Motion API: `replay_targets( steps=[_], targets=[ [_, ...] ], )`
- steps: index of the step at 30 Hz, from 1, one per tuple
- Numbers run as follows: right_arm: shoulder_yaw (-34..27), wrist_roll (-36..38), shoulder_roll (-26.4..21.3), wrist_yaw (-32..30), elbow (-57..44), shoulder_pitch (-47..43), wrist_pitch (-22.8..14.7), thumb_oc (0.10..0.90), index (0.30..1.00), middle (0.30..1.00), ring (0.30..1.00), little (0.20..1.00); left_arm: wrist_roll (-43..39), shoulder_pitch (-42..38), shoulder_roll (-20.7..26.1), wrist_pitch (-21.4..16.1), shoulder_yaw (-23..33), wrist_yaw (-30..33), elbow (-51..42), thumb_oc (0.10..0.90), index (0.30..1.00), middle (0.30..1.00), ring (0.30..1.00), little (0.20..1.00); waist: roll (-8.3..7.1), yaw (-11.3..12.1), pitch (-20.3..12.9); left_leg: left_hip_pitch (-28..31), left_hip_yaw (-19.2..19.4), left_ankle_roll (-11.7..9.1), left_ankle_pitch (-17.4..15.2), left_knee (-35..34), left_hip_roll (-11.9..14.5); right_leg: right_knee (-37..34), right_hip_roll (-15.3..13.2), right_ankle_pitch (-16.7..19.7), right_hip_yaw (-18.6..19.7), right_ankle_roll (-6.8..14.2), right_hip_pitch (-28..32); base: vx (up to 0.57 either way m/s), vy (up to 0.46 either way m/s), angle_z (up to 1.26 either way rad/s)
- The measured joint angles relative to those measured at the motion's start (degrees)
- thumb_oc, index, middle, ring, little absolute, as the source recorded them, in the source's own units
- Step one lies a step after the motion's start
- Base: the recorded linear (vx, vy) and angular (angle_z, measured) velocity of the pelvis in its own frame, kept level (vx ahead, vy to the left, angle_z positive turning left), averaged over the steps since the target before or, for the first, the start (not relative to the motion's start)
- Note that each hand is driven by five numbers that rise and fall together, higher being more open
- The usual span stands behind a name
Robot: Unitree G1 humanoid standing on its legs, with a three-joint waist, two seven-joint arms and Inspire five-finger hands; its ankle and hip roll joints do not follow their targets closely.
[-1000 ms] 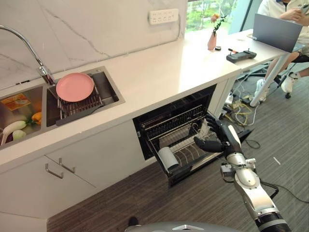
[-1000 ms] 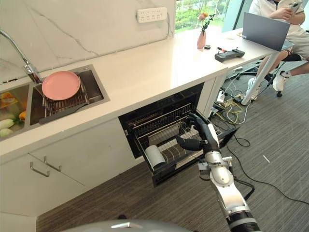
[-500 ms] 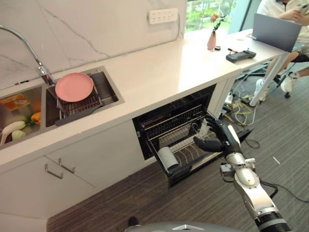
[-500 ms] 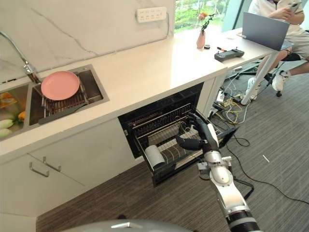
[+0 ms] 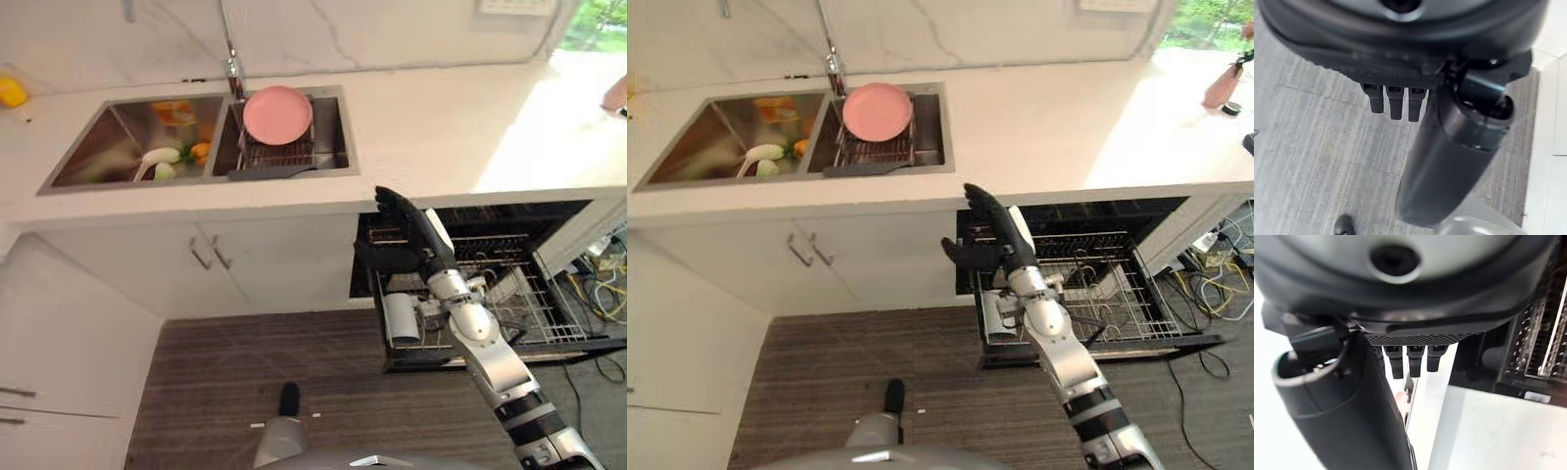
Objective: Place the dishes in the dishwasher.
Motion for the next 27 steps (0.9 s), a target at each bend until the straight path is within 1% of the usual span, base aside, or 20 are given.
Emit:
replay_targets(
  steps=[1,4,5,6,7,8,9,10,11,12,14,15,16,17,18,19,20,22,24,27],
  targets=[
    [0.49,-0.54,-0.2,-0.66,-0.58,0.4,-0.44,0.8,0.9,0.9,0.9,0.9,0.03,0.65,-0.01,0.35,0.18,0.65,1.16,0.8,0.9,0.9,0.9,0.9,-1.47,-1.42,1.09,0.96,2.88,-0.52,-0.93,2.02,2.44,0.94,-1.95,-0.06,-0.37,0.79,1.22,-0.12,0.546,0.15],
    [-1.94,-2.91,-2.15,-1.18,-0.84,2.92,-0.95,0.8,0.9,0.9,0.9,0.9,0.76,1.53,-1.06,0.36,2.1,0.74,1.8,0.8,0.9,0.9,0.9,0.9,-0.59,-3.82,1.02,2.01,4.06,-2.65,-3.09,7.14,8.03,4.55,-4.56,-0.57,-1.85,2.74,2.95,-0.14,0.749,0.38],
    [-6.25,-4.96,-1.29,-2.39,-0.44,5.03,-0.26,0.8,0.9,0.9,0.9,0.9,0.95,1.05,-1.29,0.08,5.57,0.66,2.6,0.8,0.9,0.9,0.9,0.9,-1.61,-4.48,1.71,-0.02,6.27,-3.81,-6.1,14.76,7.43,8.46,-10.32,0.97,-2.4,2.93,3.77,-0.12,0.758,0.56],
    [-7.96,-5.8,-1.14,-3.16,-0.46,5.75,-0.22,0.8,0.9,0.9,0.9,0.9,0.96,0.77,-1.5,0.01,6.35,0.63,2.83,0.8,0.9,0.9,0.9,0.9,-1.26,-5.23,1.79,-1.5,6.76,-2.24,-8.97,18.81,7.6,10.41,-12.39,2.24,-2.41,2.0,4.02,-0.11,0.799,0.54],
    [-9.5,-6.9,-0.61,-3.75,-0.54,6.62,-0.2,0.8,0.9,0.9,0.9,0.9,1.0,0.46,-1.37,-0.08,6.34,0.73,3.07,0.8,0.9,0.9,0.9,0.9,-1.26,-5.37,1.74,-2.66,6.73,-0.84,-11.28,22.11,6.75,11.93,-14.31,3.55,-2.23,1.55,4.12,-0.04,0.837,0.6],
    [-13.62,-9.12,-0.37,-5.54,-0.96,9.29,-0.31,0.8,0.9,0.9,0.9,0.9,1.2,-0.23,-1.1,-0.54,3.66,0.86,2.6,0.8,0.9,0.9,0.9,0.9,0.06,-6.25,1.35,-3.97,5.4,2.58,-16.32,27.78,3.34,16.47,-19.05,10.61,-2.62,0.35,3.89,-0.04,0.842,0.7],
    [-15.01,-9.12,0.13,-5.72,-0.74,9.87,-0.14,0.8,0.9,0.9,0.9,0.9,1.27,-0.6,-1.17,-0.87,3.5,0.94,2.2,0.8,0.9,0.9,0.9,0.9,0.95,-7.2,1.42,-3.97,4.17,3.37,-16.96,27.5,1.97,17.63,-19.93,9.73,-3.14,-0.13,3.81,-0.02,0.838,0.8],
    [-16.33,-9.62,0.53,-6.15,-0.7,10.77,0.01,0.8,0.9,0.9,0.9,0.9,2.19,-1.6,-0.42,-1.52,2.76,1.22,1.3,0.8,0.9,0.9,0.9,0.9,1.57,-7.52,1.17,-3.64,3.34,5.9,-16.81,26.23,0.27,18.54,-19.58,7.42,-1.83,0.57,2.45,-0.02,0.561,0.69],
    [-17.84,-10.9,2.03,-5.65,-1.35,11.61,0.2,0.8,0.9,0.9,0.9,0.9,3.33,-2.42,0.5,-1.51,2.19,1.37,-0.32,0.8,0.9,0.9,0.9,0.9,0.89,-8.27,0.97,-2.18,2.09,6.69,-16.15,23.6,-3.61,21.01,-21.51,7.57,-3.0,-2.13,1.98,-0.11,1.018,0.87],
    [-17.39,-11.21,2.96,-6.47,-1.41,11.4,0.48,0.8,0.9,0.9,0.9,0.9,3.73,-2.77,1.44,-1.01,0.7,0.95,-0.48,0.8,0.9,0.9,0.9,0.9,-0.37,-9.39,-0.26,-1.46,4.77,8.78,-15.21,22.94,-8.17,22.62,-24.46,16.79,-1.59,-3.26,1.41,-0.09,0.723,0.64],
    [-17.39,-9.42,4.33,-6.54,0.26,8.57,0.94,0.8,0.9,0.9,0.9,0.9,3.89,-2.62,0.69,-1.31,-1.5,-0.16,-0.99,0.8,0.9,0.9,0.9,0.9,2.33,-9.83,0.41,3.18,5.92,11.03,-14.96,18.68,-10.11,26.68,-29.11,26.61,0.53,-8.94,0.11,-0.05,0.466,0.21],
    [-16.75,-7.48,5.21,-6.96,2.37,8.59,0.98,0.8,0.9,0.9,0.9,0.9,3.85,-2.96,0.31,-1.51,-1.56,-0.11,-1.36,0.8,0.9,0.9,0.9,0.9,5.43,-9.63,-0.67,6.29,4.71,11.89,-14.6,13.86,-10.55,34.36,-29.88,16.05,1.24,-3.13,-4.18,0.01,0.44,0.02],
    [-15.57,-6.52,5.08,-7.2,3.19,7.92,0.99,0.8,0.9,0.9,0.9,0.9,3.85,-2.54,0.92,-1.84,-1.59,-0.02,-1.89,0.8,0.9,0.9,0.9,0.9,6.39,-8.65,-0.92,7.15,4.61,11.76,-13.65,11.47,-10.39,36.94,-28.59,10.31,3.56,2.01,-6.93,0.05,0.314,0.1],
    [-14.07,-2.76,4.34,-6.61,3.26,6.74,0.99,0.8,0.9,0.9,0.9,0.9,3.77,-2.58,2.05,-1.85,-2.44,0.02,-2.27,0.8,0.9,0.9,0.9,0.9,6.29,-9.19,-0.36,8.98,3.27,14.38,-12.89,8.19,-11.37,37.9,-24.18,4.38,5.71,5.72,-10.8,0.12,0.242,0.21],
    [-13.75,0.2,4.45,-5.72,2.98,6.31,0.94,0.8,0.9,0.9,0.9,0.9,3.81,-3.13,2.89,-1.58,-2.88,0.02,-1.92,0.8,0.9,0.9,0.9,0.9,6.35,-9.49,0.57,10.61,2.31,15.41,-11.81,5.36,-11.31,36.85,-20.56,1.28,6.17,6.25,-11.3,0.16,0.135,0.49],
    [-13.66,2.14,4.68,-5.22,2.69,6.2,0.89,0.8,0.9,0.9,0.9,0.9,3.83,-3.42,3.42,-1.33,-2.88,-0.17,-1.71,0.8,0.9,0.9,0.9,0.9,5.2,-9.89,1.3,11.89,1.27,13.34,-9.89,3.44,-11.97,35.83,-17.71,-0.45,4.92,5.52,-11.62,0.16,0.089,0.69],
    [-13.75,4.96,4.93,-5.2,2.02,6.07,0.88,0.8,0.9,0.9,0.9,0.9,3.9,-3.32,4.07,-1.08,-3.07,-0.23,-0.81,0.8,0.9,0.9,0.9,0.9,2.39,-9.25,1.47,13.47,-0.03,14.77,-10.06,1.68,-14.13,32.79,-15.78,-0.78,3.52,5.47,-13.13,0.15,-0.032,0.73],
    [-14.08,7.36,5.39,-5.64,1.77,6.05,0.03,0.8,0.9,0.9,0.9,0.9,4.28,-3.27,3.01,0.12,-3.33,-0.47,0.91,0.8,0.9,0.9,0.9,0.9,0.58,-8.95,1.29,14.0,-2.94,13.58,-10.74,2.07,-15.21,23.0,-14.09,-0.15,2.22,4.71,-13.17,0.14,-0.102,0.87],
    [-14.45,8.2,5.28,-5.78,0.69,5.94,-0.39,0.8,0.9,0.9,0.9,0.9,4.44,-2.8,1.65,0.91,-3.38,-0.9,1.26,0.8,0.9,0.9,0.9,0.9,0.4,-8.66,1.28,13.54,-4.5,13.69,-10.7,2.57,-14.92,14.57,-13.52,2.17,3.66,5.25,-13.35,0.22,-0.041,0.75],
    [-14.32,9.04,5.33,-6.03,0.68,3.71,-0.79,0.8,0.9,0.9,0.9,0.9,4.49,-1.66,0.13,3.2,-5.4,-0.97,1.16,0.8,0.9,0.9,0.9,0.9,0.62,-7.94,1.23,14.77,-5.82,12.79,-11.98,2.54,-13.21,13.89,-13.13,3.55,8.71,5.01,-15.19,0.25,-0.029,0.43]
  ],
)
